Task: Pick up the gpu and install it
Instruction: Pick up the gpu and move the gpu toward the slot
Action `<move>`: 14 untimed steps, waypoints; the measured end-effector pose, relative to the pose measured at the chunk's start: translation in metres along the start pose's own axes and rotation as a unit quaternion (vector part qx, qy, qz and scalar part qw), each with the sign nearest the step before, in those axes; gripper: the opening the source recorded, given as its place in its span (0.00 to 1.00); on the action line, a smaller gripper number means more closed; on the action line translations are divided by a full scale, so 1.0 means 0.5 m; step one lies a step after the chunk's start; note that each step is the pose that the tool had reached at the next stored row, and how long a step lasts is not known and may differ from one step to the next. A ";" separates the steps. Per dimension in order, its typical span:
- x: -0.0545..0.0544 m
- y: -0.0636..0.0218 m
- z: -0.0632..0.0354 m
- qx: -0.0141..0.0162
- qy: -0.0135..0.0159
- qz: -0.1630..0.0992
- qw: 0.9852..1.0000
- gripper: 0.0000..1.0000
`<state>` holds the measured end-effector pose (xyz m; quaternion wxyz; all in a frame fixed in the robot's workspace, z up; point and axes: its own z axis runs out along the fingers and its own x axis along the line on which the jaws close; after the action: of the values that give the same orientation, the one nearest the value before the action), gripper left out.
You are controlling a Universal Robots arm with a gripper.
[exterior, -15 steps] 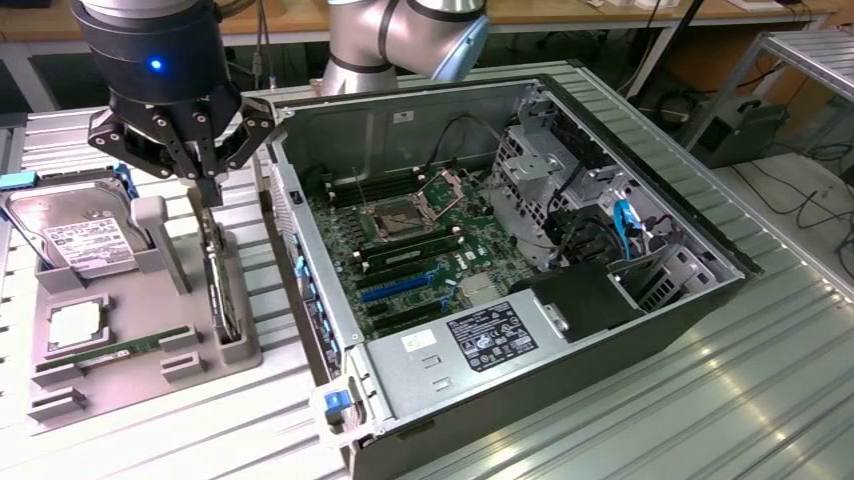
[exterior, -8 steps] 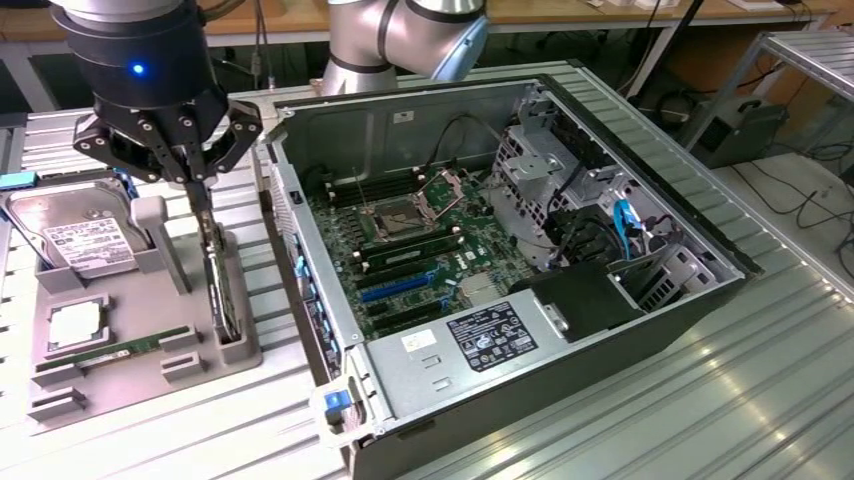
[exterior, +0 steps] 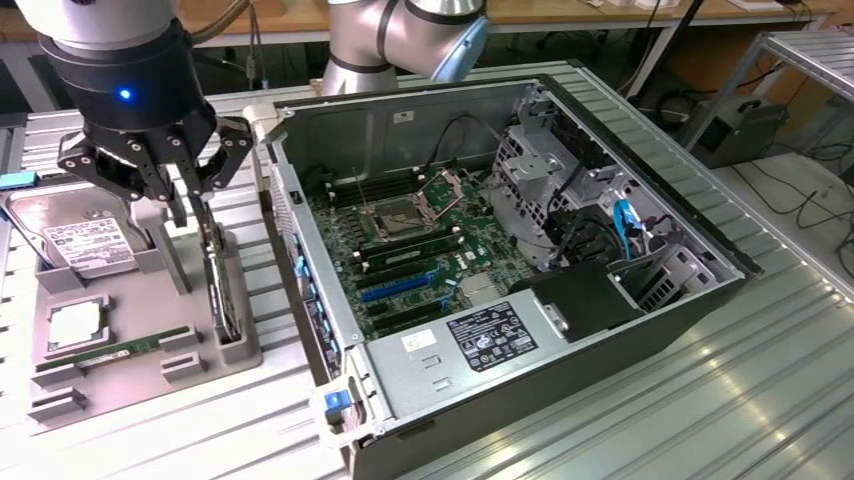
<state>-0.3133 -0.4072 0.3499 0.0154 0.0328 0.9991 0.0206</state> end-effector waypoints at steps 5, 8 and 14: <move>0.000 -0.002 0.020 0.000 0.000 0.000 1.000 0.30; 0.001 -0.005 0.033 0.000 0.000 0.003 1.000 0.30; 0.001 -0.008 0.057 0.000 0.000 0.009 1.000 0.30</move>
<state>-0.3133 -0.4102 0.3214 0.0156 0.0416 0.9988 0.0204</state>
